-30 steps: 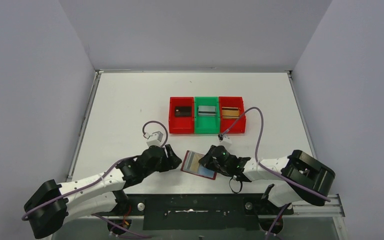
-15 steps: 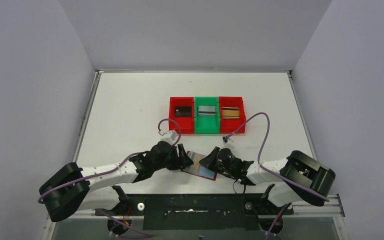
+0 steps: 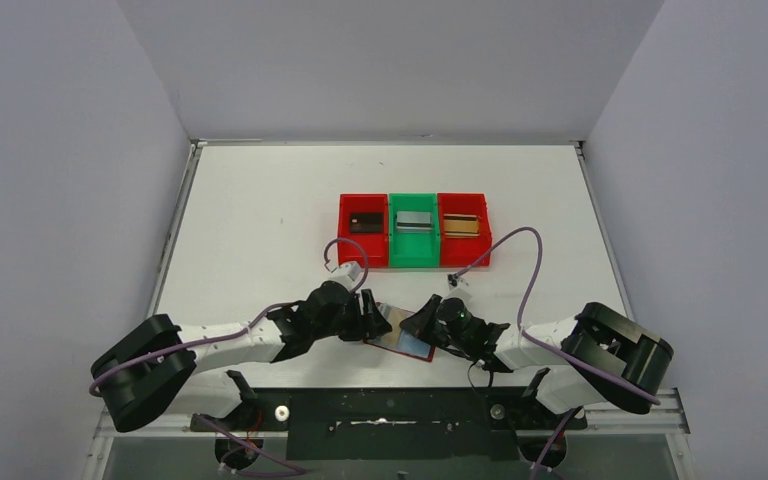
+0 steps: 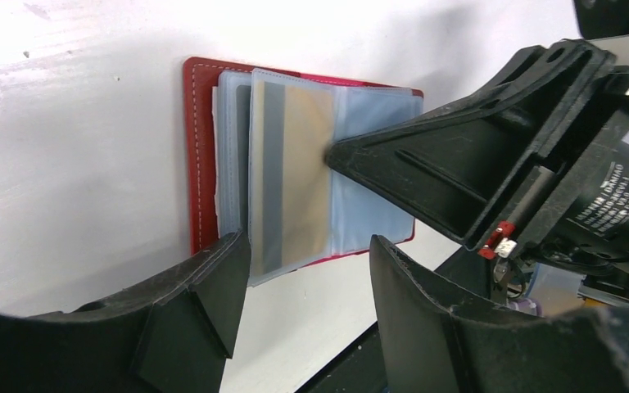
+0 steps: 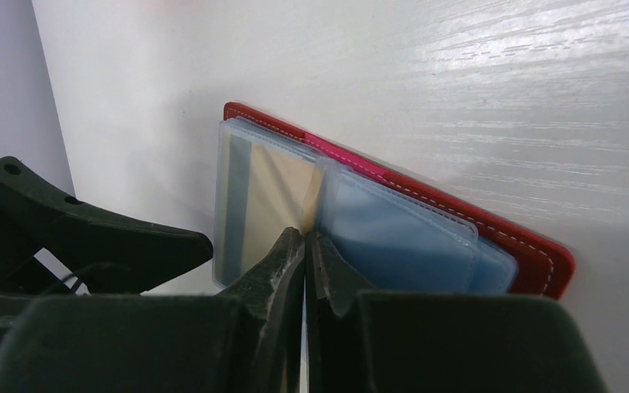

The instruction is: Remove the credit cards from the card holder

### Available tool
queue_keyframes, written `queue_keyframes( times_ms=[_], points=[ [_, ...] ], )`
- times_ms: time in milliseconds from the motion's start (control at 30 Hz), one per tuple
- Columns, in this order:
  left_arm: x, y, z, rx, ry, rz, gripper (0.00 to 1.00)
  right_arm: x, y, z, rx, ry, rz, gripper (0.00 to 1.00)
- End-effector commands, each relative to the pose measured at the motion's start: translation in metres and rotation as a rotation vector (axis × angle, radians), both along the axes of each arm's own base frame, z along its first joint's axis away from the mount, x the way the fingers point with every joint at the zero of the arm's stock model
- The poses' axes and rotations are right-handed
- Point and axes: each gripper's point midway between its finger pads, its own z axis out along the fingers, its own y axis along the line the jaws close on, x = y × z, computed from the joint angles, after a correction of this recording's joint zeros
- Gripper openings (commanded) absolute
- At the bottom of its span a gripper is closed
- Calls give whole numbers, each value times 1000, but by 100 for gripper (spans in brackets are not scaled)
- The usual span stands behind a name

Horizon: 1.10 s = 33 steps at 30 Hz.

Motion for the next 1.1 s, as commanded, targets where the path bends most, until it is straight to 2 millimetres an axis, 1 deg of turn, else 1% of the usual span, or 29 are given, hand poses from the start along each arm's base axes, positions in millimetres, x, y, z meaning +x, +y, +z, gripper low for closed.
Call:
queue_keyframes(
  times_ms=[0, 300, 600, 1067],
  points=[
    [10, -16, 18, -60, -38, -5, 55, -2, -10, -11, -37, 15, -15, 0],
    [10, -18, 20, -54, -49, -5, 54, -2, -9, -11, -36, 19, -15, 0],
    [14, -10, 23, -36, -70, 35, 55, -2, -11, -13, -41, 24, -21, 0],
    [7, -24, 25, -47, -66, -32, 53, -2, -11, -12, -40, 23, -24, 0]
  ],
)
